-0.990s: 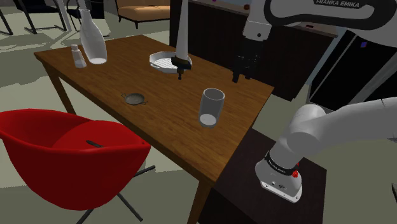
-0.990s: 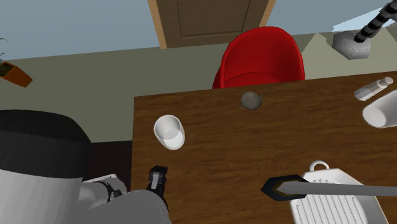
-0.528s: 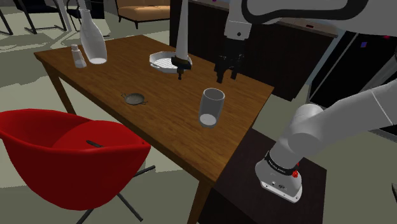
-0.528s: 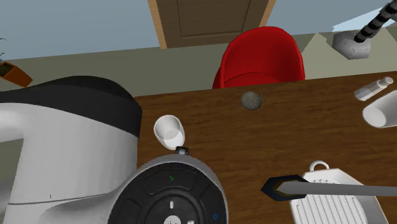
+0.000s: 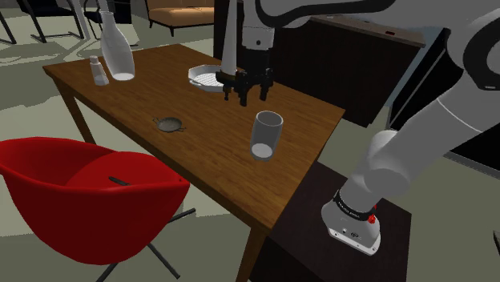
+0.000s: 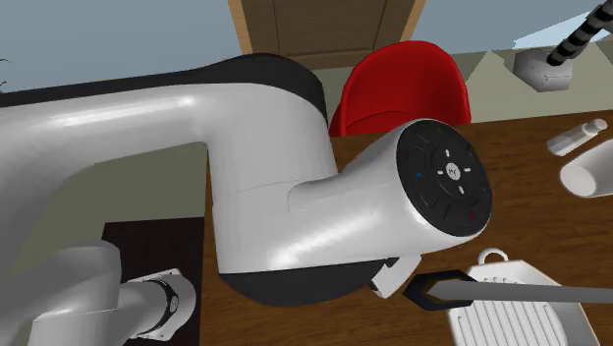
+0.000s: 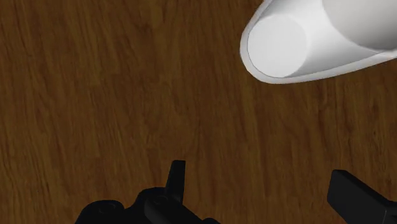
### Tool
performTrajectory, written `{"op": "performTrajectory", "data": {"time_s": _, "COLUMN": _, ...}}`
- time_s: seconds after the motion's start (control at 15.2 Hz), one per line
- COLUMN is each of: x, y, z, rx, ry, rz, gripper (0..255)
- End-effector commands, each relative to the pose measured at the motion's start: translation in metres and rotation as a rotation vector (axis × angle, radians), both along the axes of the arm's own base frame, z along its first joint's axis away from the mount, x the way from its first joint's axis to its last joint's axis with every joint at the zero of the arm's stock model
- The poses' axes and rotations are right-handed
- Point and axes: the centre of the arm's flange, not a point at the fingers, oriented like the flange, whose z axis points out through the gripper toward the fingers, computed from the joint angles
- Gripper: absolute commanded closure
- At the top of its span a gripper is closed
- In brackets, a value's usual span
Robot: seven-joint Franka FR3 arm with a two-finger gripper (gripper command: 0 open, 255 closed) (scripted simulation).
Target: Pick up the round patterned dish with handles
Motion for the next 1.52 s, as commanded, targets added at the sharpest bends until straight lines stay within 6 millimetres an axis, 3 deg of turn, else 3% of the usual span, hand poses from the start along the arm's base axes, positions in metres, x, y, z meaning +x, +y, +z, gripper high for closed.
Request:
{"op": "performTrajectory", "data": {"time_s": 0.0, "x": 0.022, "y": 0.021, "z": -0.005, "rx": 0.002, "ry": 0.016, "rz": 0.011, "gripper": 0}}
{"op": "performTrajectory", "data": {"time_s": 1.12, "x": 0.187, "y": 0.189, "z": -0.057, "rx": 0.011, "ry": 0.152, "rz": 0.108, "gripper": 0}}
{"op": "performTrajectory", "data": {"time_s": 1.45, "x": 0.192, "y": 0.195, "z": -0.081, "rx": 0.012, "ry": 0.156, "rz": 0.111, "gripper": 0}}
